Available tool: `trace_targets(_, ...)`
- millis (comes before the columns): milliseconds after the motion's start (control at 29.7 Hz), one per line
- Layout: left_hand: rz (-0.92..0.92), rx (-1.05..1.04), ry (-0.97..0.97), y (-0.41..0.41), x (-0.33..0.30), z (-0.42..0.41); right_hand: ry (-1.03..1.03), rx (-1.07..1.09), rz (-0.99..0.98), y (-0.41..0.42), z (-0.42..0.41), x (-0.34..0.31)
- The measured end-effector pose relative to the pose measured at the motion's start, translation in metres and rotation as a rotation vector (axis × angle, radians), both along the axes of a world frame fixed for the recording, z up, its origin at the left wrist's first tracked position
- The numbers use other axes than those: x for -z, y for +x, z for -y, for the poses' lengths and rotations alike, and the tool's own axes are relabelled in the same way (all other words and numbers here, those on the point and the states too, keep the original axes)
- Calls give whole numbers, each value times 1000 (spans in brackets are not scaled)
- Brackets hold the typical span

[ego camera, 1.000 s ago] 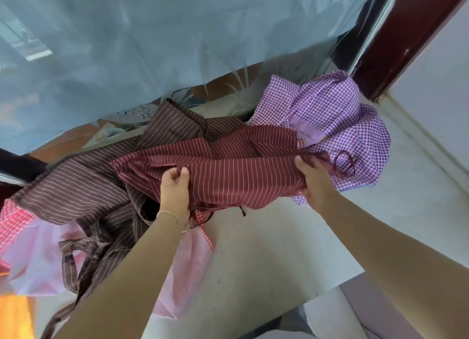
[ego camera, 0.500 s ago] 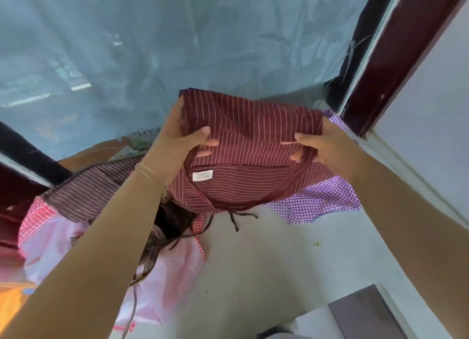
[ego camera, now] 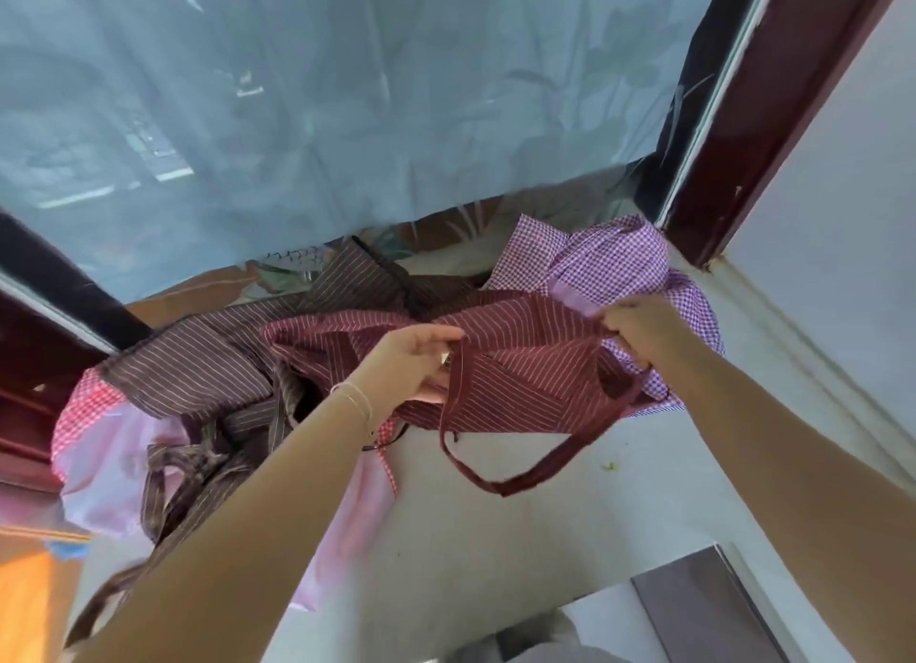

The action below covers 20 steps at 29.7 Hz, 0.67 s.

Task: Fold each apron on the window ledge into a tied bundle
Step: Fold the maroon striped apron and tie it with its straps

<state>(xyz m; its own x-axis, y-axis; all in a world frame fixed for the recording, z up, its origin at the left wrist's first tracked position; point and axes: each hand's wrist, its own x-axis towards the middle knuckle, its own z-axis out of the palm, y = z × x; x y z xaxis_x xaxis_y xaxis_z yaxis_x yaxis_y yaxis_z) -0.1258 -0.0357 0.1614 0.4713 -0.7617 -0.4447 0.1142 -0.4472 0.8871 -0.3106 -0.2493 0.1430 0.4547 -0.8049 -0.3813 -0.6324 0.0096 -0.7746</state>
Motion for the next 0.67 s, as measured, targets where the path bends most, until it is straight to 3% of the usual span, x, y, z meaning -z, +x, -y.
trace_targets(134, 448, 144, 116, -8, 23, -5, 2, -729, -745, -18, -24, 24)
trace_targets(202, 562, 324, 150, -21, 33, -4, -16, -856, -1003, -32, -37, 43)
trace_targets(269, 610, 509, 173, -43, 47, -4, -294, -782, -1085, -44, -50, 56)
trace_targets(303, 636, 581, 183, -55, 53, -5, -490, -696, -1037, -46, -55, 62)
trace_targets(336, 661, 647, 197, -65, 60, -5, -618, -596, -854, -44, -59, 71)
trace_targets(370, 673, 708, 197, -74, 65, -5, -571, -490, -584, -41, -66, 74)
trace_targets(437, 643, 782, 138, -89, 74, -4, 24, -354, -143, -22, -88, 65)
trace_targets(471, 633, 790, 88, -95, 77, -5, 313, -364, -62, -18, -98, 59)
trace_targets(538, 614, 746, 31, -103, 86, -11, 576, -245, -70, -4, -122, 73)
trace_targets(672, 539, 678, -54, -92, 108, -30, 412, -26, -267, -14, -123, 96)
